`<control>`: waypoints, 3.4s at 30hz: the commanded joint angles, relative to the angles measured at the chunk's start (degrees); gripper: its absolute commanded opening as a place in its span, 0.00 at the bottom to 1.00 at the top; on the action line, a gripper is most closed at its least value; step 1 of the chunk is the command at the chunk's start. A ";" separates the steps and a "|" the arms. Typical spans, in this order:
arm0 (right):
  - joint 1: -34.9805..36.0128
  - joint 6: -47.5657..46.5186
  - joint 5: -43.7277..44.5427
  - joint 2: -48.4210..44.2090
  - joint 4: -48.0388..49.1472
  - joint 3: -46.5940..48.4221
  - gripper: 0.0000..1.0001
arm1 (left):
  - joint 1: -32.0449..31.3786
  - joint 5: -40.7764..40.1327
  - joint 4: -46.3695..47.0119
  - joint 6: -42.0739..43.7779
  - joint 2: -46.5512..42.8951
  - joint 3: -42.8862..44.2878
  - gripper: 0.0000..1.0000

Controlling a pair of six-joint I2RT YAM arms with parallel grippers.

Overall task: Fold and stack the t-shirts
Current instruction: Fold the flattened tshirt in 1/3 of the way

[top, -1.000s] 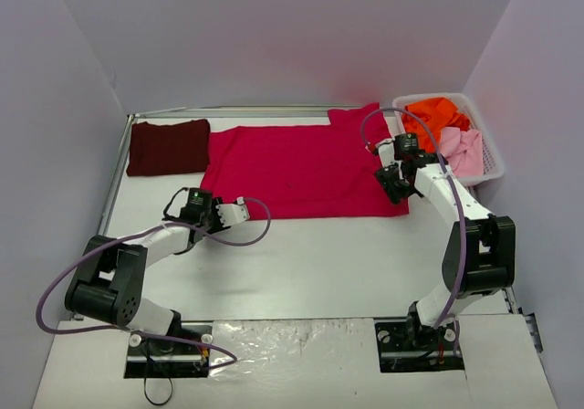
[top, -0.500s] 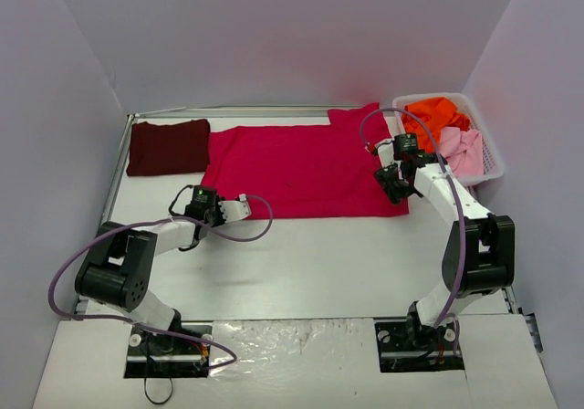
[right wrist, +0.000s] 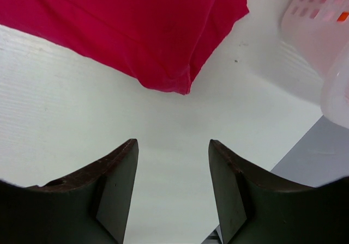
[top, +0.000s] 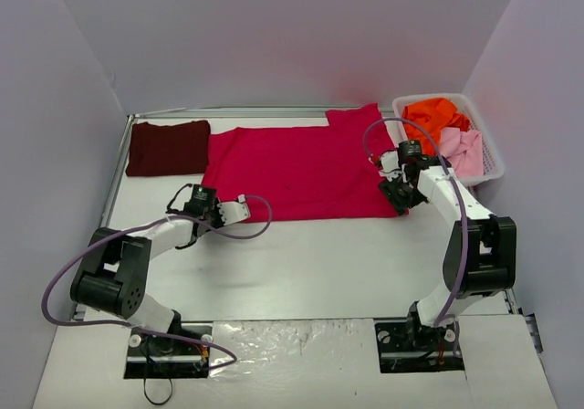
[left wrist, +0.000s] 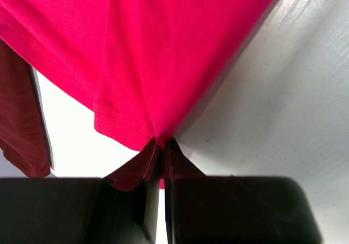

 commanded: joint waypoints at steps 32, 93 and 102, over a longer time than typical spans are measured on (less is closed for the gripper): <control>-4.29 -5.66 -4.20 14.33 0.29 4.02 0.45 | -0.87 0.23 -4.19 -4.82 -0.35 2.44 0.02; -7.46 -13.13 -4.64 -11.32 -12.89 -8.19 0.00 | -1.57 4.10 -25.19 -5.26 -24.94 -2.84 0.02; -7.46 -13.92 -4.46 -17.91 -17.37 -10.65 0.00 | -1.57 4.89 -32.22 -4.30 -32.68 -3.46 0.02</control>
